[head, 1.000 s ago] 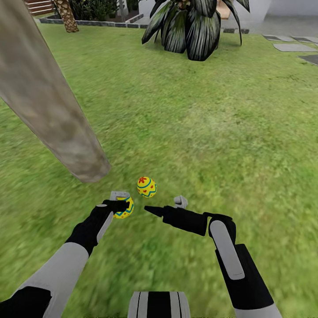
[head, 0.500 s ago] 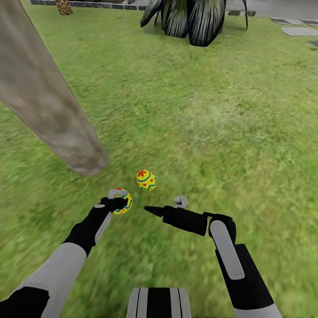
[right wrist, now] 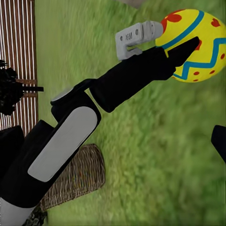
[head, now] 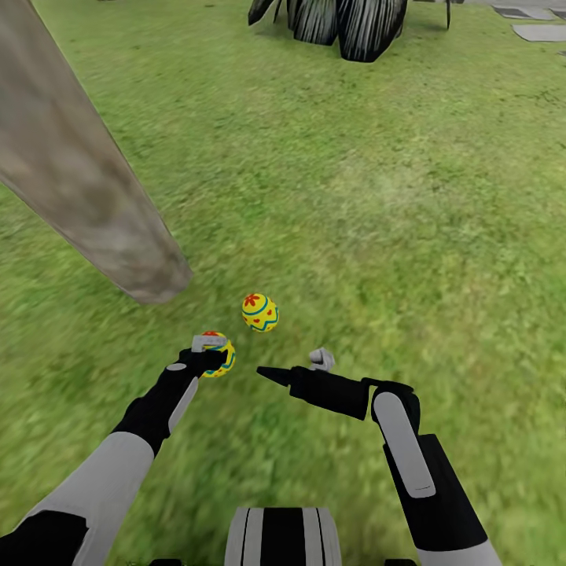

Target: Take the three Easter eggs out of the wicker basket on the lawn in the garden, then place them on the lawn next to a single tree (choose any tree) so that all three eggs are next to the same tree and none are left in the basket.

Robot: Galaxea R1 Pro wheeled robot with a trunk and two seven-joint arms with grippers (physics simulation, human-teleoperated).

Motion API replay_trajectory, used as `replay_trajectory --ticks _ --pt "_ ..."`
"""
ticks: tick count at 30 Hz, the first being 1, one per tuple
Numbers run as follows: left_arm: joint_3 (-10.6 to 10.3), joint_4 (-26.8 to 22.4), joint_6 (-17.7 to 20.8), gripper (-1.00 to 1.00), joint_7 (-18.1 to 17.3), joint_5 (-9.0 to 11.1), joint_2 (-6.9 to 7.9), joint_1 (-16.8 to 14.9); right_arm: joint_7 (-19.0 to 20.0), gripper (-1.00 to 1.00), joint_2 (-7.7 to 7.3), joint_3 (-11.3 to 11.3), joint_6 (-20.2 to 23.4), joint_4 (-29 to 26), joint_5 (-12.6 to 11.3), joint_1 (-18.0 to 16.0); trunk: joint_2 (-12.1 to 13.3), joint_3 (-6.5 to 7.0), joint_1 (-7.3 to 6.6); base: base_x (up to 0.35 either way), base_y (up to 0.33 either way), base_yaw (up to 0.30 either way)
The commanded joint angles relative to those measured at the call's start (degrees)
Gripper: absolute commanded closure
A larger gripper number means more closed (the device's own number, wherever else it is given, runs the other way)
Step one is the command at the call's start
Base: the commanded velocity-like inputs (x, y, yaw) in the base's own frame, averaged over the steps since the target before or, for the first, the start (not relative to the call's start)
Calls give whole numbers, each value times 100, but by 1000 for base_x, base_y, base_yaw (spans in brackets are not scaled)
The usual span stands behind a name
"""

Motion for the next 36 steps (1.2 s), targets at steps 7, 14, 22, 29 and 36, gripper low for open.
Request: replay_trajectory --ticks 7,14,22,29,36 --pt "-25 -13 28 100 40 49 4 -2 57 -100 3 -6 21 -2 55 -3 -4 -48 4 0 0 0" --pt "-25 -29 28 100 40 49 4 -2 57 -100 3 -6 21 -2 55 -3 -4 -48 4 0 0 0" --pt "-25 -40 28 100 43 49 4 -2 57 -100 3 -6 21 -2 55 -3 -8 -115 12 0 0 0" --pt "-25 -44 24 100 48 49 4 -2 57 -100 3 -6 21 -2 55 -4 -14 -203 22 0 0 0" --pt "-25 -47 -4 100 49 49 4 -2 57 -100 3 -6 21 -2 55 -3 -19 -292 32 0 0 0"
